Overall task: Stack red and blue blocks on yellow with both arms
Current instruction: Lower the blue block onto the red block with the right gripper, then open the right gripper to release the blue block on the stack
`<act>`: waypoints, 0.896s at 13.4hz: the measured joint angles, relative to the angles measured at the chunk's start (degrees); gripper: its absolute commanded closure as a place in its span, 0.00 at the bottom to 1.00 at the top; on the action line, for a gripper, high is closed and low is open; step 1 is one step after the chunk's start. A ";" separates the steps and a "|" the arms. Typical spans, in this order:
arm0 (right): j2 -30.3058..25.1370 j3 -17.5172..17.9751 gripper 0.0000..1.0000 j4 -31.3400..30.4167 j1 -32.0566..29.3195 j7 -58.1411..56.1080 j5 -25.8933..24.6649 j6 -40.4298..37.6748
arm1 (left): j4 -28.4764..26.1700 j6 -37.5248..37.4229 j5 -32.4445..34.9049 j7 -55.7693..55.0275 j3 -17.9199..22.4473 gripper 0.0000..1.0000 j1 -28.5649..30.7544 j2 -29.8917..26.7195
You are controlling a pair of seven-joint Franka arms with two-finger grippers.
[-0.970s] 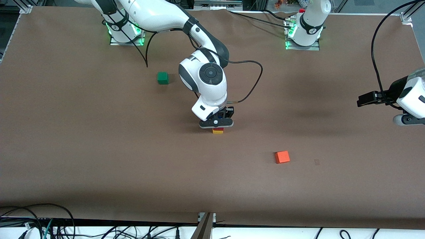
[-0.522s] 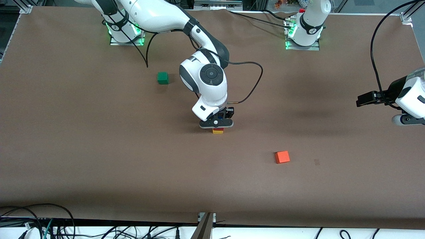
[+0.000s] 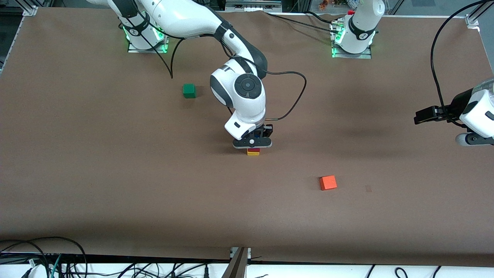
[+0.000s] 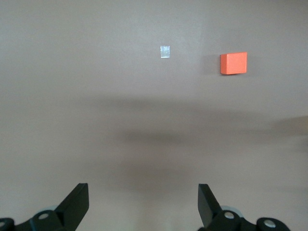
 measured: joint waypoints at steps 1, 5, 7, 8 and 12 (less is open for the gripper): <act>0.00 0.00 0.67 0.00 0.01 0.01 -0.03 0.00 | 0.00 0.00 0.00 0.00 0.00 0.00 0.00 0.00; 0.00 0.00 0.67 0.00 0.15 0.07 -0.06 0.01 | 0.00 0.00 0.00 0.00 0.00 0.00 0.00 0.00; 0.01 0.00 0.65 0.00 0.28 0.25 -0.06 0.01 | 0.00 0.00 0.00 0.00 0.00 0.00 0.00 0.00; 0.04 0.00 0.61 0.00 0.31 0.29 -0.07 0.01 | 0.00 0.00 0.00 0.00 0.00 0.00 0.00 0.00; 0.29 0.00 0.47 0.03 0.38 0.37 -0.56 0.03 | -0.13 0.00 0.00 0.00 0.00 0.00 0.02 0.08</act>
